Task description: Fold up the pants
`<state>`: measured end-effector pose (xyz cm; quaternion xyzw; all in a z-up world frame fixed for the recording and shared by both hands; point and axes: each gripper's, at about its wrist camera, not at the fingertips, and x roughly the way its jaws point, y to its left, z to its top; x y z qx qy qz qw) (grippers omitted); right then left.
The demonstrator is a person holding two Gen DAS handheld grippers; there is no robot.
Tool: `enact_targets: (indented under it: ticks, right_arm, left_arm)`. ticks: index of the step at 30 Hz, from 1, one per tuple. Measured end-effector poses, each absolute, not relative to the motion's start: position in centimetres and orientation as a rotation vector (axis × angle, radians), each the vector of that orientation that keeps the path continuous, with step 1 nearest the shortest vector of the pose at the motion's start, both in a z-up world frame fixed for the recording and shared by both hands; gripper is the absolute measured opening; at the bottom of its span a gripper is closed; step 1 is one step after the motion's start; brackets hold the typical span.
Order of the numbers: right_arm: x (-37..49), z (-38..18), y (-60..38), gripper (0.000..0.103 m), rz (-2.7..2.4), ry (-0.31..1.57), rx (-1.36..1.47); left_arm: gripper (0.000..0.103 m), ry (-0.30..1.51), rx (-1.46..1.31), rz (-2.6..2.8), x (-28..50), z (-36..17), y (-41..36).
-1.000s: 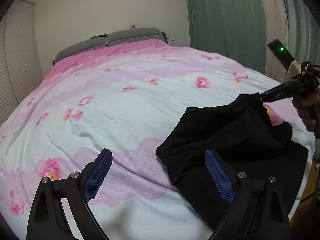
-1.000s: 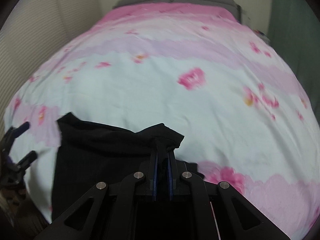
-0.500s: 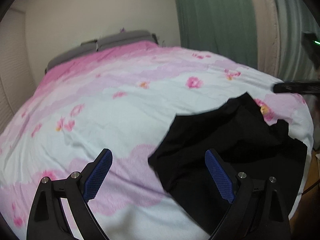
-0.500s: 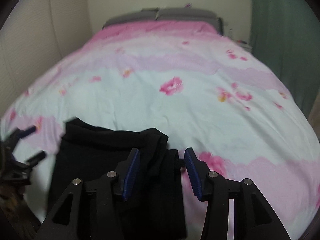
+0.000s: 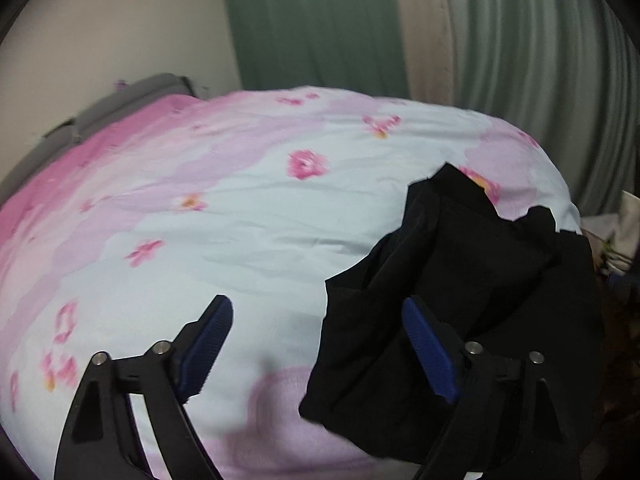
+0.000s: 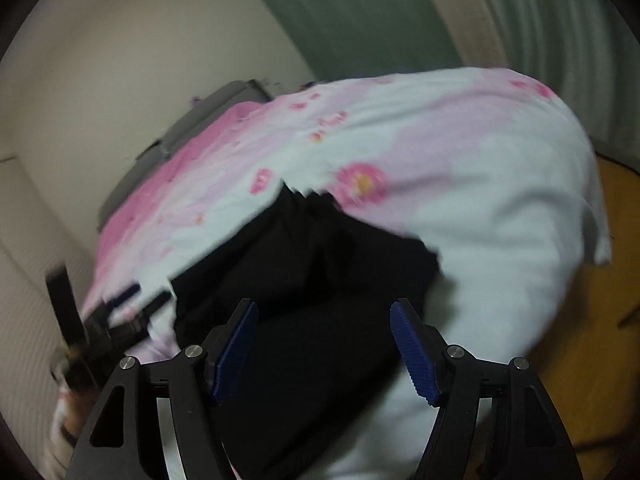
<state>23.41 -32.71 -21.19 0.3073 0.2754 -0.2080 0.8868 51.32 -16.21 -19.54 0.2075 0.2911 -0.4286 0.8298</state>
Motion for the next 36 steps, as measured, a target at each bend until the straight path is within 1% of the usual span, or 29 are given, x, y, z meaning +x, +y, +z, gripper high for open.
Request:
enact_targets:
  ticks: [4, 5, 6, 7, 8, 9, 11, 12, 13, 15, 22, 24, 26, 28, 29, 30, 31, 32, 33, 34, 36]
  right_arm:
    - [23.7, -23.7, -30.6, 0.07, -0.432, 0.627, 0.658]
    - [23.8, -24.3, -30.2, 0.07, -0.431, 0.637, 0.672]
    - [24.0, -24.9, -30.0, 0.07, -0.427, 0.652, 0.684]
    - [24.3, -25.6, -29.8, 0.066, -0.418, 0.674, 0.694]
    - [24.5, -26.1, -29.7, 0.05, -0.408, 0.682, 0.701]
    - [24.6, -26.5, -29.7, 0.031, -0.393, 0.69, 0.713]
    - [24.5, -27.1, -30.3, 0.017, -0.384, 0.686, 0.747]
    - [24.3, -27.1, -30.3, 0.013, -0.383, 0.683, 0.76]
    - [24.0, -27.1, -30.6, 0.011, -0.38, 0.677, 0.772]
    - [23.5, -26.7, -30.6, 0.008, -0.387, 0.666, 0.77]
    - [22.2, -27.8, -30.8, 0.008, -0.394, 0.699, 0.775]
    - [22.3, -27.6, -30.3, 0.009, -0.393, 0.696, 0.745]
    - [22.4, -27.5, -29.9, 0.012, -0.386, 0.703, 0.711]
    - [22.2, -27.3, -29.8, 0.019, -0.382, 0.705, 0.711]
    - [22.1, -27.1, -29.9, 0.02, -0.377, 0.705, 0.713]
    - [21.8, -26.7, -30.0, 0.021, -0.368, 0.692, 0.716]
    - [21.5, -26.4, -30.0, 0.027, -0.367, 0.682, 0.707]
    - [21.2, -25.8, -30.0, 0.034, -0.375, 0.666, 0.69]
    - [21.1, -25.3, -30.0, 0.042, -0.379, 0.651, 0.679]
    - [20.6, -24.7, -30.1, 0.047, -0.379, 0.626, 0.666]
    - [19.8, -23.9, -30.3, 0.062, -0.377, 0.586, 0.663]
  left_arm:
    - [0.081, 0.695, 0.452, -0.98, 52.8, -21.6, -17.5]
    - [0.077, 0.713, 0.462, -0.993, 52.9, -22.2, -17.9]
    - [0.069, 0.726, 0.474, -1.009, 52.9, -22.8, -18.3]
    - [0.065, 0.732, 0.479, -1.019, 52.9, -23.3, -18.6]
    - [0.052, 0.739, 0.483, -1.028, 52.9, -23.7, -18.9]
    - [0.036, 0.745, 0.487, -1.03, 53.0, -24.1, -19.2]
    - [0.028, 0.741, 0.505, -1.01, 53.2, -24.6, -19.7]
    - [0.024, 0.72, 0.518, -0.99, 53.2, -24.7, -19.8]
    - [0.023, 0.711, 0.523, -0.977, 53.4, -24.7, -20.1]
    - [0.023, 0.719, 0.5, -0.963, 54.1, -24.5, -20.2]
    - [0.025, 0.735, 0.558, -0.922, 54.4, -24.8, -20.8]
    - [0.028, 0.731, 0.553, -0.895, 54.4, -24.2, -20.9]
    - [0.028, 0.712, 0.546, -0.881, 54.0, -23.0, -20.7]
    - [0.03, 0.692, 0.556, -0.874, 53.4, -21.8, -20.6]
    - [0.035, 0.671, 0.559, -0.873, 53.0, -21.1, -20.3]
    - [0.047, 0.653, 0.553, -0.873, 52.5, -20.3, -19.8]
    - [0.055, 0.635, 0.536, -0.879, 51.9, -19.5, -19.2]
    - [0.07, 0.618, 0.514, -0.874, 51.3, -18.6, -18.5]
    - [0.074, 0.607, 0.5, -0.864, 50.8, -18.0, -18.0]
    - [0.074, 0.601, 0.485, -0.853, 50.2, -17.5, -17.3]
    - [0.074, 0.606, 0.456, -0.827, 49.0, -16.9, -16.2]
